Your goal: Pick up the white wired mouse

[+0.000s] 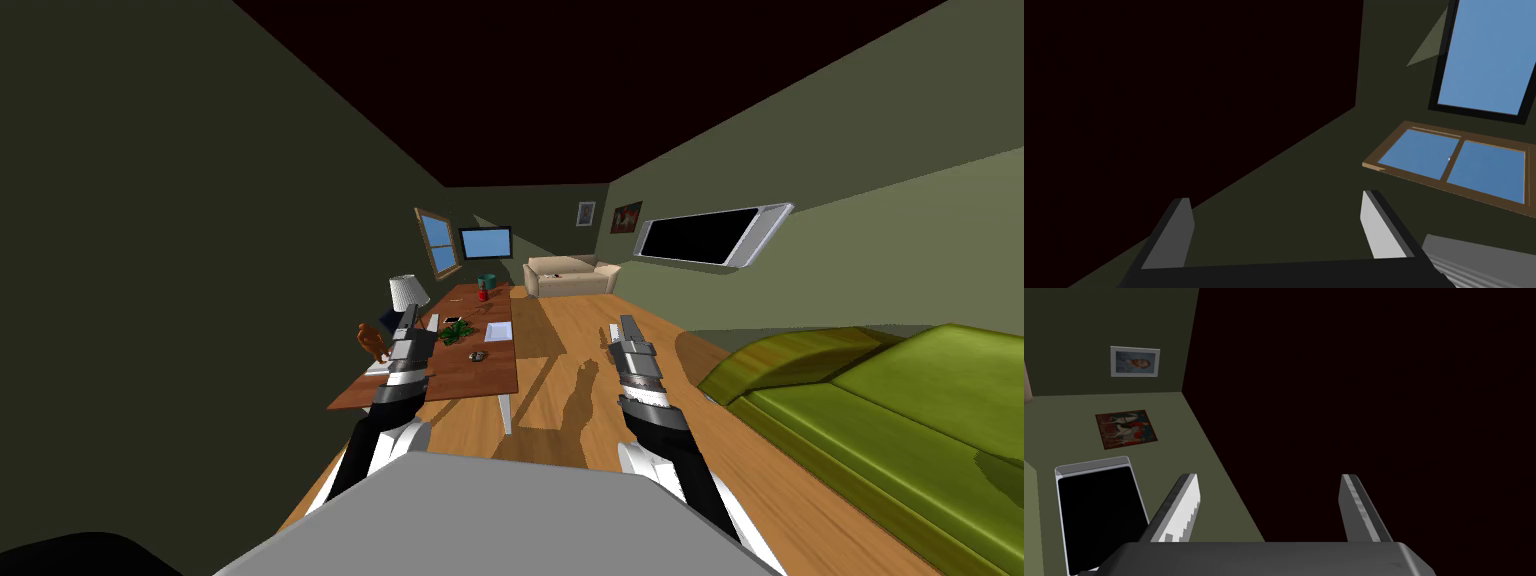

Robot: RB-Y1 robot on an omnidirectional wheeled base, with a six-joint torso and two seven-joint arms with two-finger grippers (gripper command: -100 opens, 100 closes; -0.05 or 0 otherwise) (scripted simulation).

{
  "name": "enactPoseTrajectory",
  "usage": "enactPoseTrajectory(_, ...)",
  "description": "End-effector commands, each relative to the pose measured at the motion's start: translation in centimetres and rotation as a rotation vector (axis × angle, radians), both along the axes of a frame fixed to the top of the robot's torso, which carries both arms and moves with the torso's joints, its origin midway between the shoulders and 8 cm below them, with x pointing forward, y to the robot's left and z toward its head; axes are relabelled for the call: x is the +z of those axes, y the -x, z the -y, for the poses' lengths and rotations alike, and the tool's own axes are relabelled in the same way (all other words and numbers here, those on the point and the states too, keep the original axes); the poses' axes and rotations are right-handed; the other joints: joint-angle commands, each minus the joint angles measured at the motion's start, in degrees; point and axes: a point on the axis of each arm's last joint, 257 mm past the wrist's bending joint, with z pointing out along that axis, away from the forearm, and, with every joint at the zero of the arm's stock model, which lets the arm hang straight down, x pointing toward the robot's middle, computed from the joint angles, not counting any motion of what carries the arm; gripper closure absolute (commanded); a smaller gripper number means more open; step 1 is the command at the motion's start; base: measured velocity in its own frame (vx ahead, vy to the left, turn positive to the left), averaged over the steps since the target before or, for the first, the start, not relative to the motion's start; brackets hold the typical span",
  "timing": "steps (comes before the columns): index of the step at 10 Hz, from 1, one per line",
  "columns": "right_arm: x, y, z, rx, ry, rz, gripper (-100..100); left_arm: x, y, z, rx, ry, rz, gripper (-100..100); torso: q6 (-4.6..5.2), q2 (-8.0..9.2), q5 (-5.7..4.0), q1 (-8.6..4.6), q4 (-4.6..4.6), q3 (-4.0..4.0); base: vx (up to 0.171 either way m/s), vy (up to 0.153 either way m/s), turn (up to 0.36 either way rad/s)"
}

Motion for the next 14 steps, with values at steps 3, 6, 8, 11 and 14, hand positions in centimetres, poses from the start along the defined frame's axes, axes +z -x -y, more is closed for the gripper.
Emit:
enactPoseTrajectory(3,0.0,0.0,0.0,0.0,0.0,0.0,0,-3.1,-1.7,0.6,-0.042,-0.024,-0.1,-100,0.01,-0.01,-0.05,-0.23,0.0,-0.01,0.001,-0.062,-0.02)
enactPoseTrajectory(6,0.0,0.0,0.0,0.0,0.0,0.0,0,-7.6,-3.4,1.2,-0.089,-0.057,-0.236,-100,0.01,-0.03,-0.07,-0.32,-0.01,-0.02,0.007,-0.085,-0.024)
enactPoseTrajectory(8,0.0,0.0,0.0,0.0,0.0,0.0,0,-9.5,-4.0,1.3,-0.105,-0.071,-0.291,-100,0.0,-0.02,-0.08,-0.37,-0.01,-0.01,-0.003,-0.088,-0.013)
enactPoseTrajectory(11,0.0,0.0,0.0,0.0,0.0,0.0,0,-13.8,-4.8,1.2,-0.135,-0.103,-0.412,-100,0.0,-0.04,-0.07,-0.31,-0.01,-0.02,0.011,-0.08,-0.021)
enactPoseTrajectory(14,0.0,0.0,0.0,0.0,0.0,0.0,0,-21.1,-5.3,0.3,-0.171,-0.152,-0.619,-100,0.01,-0.18,-0.08,-0.37,-0.04,-0.1,0.034,-0.112,-0.027)
